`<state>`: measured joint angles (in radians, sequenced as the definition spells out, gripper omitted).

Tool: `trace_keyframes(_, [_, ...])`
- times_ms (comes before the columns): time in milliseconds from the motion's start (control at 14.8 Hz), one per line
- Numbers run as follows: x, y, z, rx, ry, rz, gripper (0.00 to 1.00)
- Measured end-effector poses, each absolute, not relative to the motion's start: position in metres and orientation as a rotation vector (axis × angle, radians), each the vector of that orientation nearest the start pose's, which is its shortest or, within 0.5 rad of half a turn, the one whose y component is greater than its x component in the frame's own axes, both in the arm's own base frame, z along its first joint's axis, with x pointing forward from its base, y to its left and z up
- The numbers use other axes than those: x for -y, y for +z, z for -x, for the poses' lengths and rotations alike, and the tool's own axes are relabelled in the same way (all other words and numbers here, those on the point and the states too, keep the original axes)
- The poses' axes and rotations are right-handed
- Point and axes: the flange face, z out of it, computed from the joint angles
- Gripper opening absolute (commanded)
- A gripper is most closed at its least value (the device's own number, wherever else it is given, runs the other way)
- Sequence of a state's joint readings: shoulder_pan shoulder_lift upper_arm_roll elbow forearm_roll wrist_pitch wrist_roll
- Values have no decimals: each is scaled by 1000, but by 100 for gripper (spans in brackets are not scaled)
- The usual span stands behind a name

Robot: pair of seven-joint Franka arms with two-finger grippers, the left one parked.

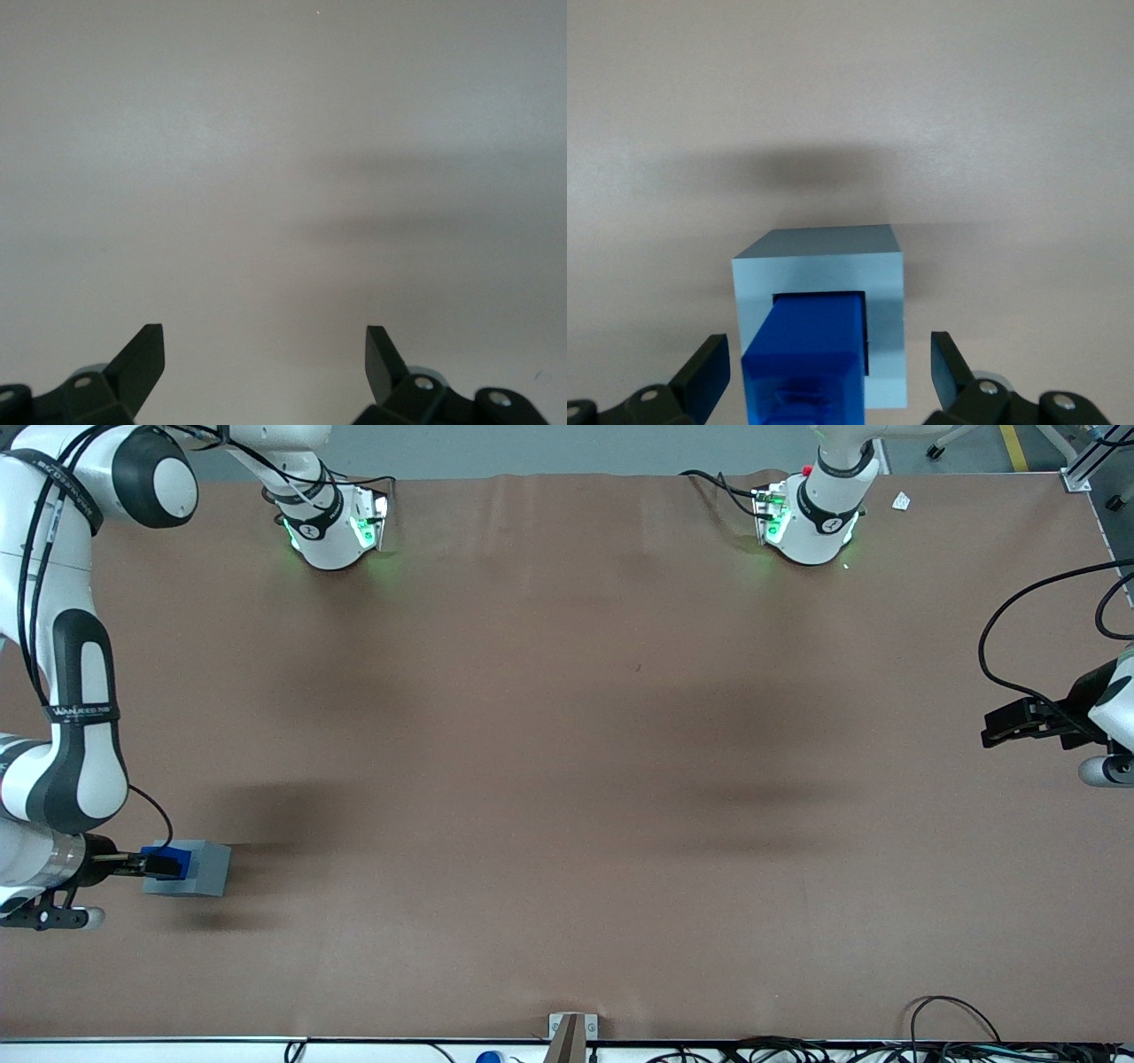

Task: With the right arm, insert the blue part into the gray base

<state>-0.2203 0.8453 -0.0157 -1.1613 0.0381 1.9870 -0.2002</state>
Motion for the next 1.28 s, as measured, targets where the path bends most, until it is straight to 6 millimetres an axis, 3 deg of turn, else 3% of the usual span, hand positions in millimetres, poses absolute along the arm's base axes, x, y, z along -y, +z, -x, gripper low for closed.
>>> trace_keyframes(135, [176,294,-740,-82,5,3114,100])
trace_keyframes(269, [172,319,-739,-72,13,3107,100])
trace_keyframes(674, [152,446,-706,-36,86,3087,100])
trace_keyframes(876, [138,498,-687,-25,95,3085,100])
trace_keyframes(1078, [116,542,-663,-64,140,3081,100])
trace_keyframes(1280, [74,584,-636,-80,127,3094,100])
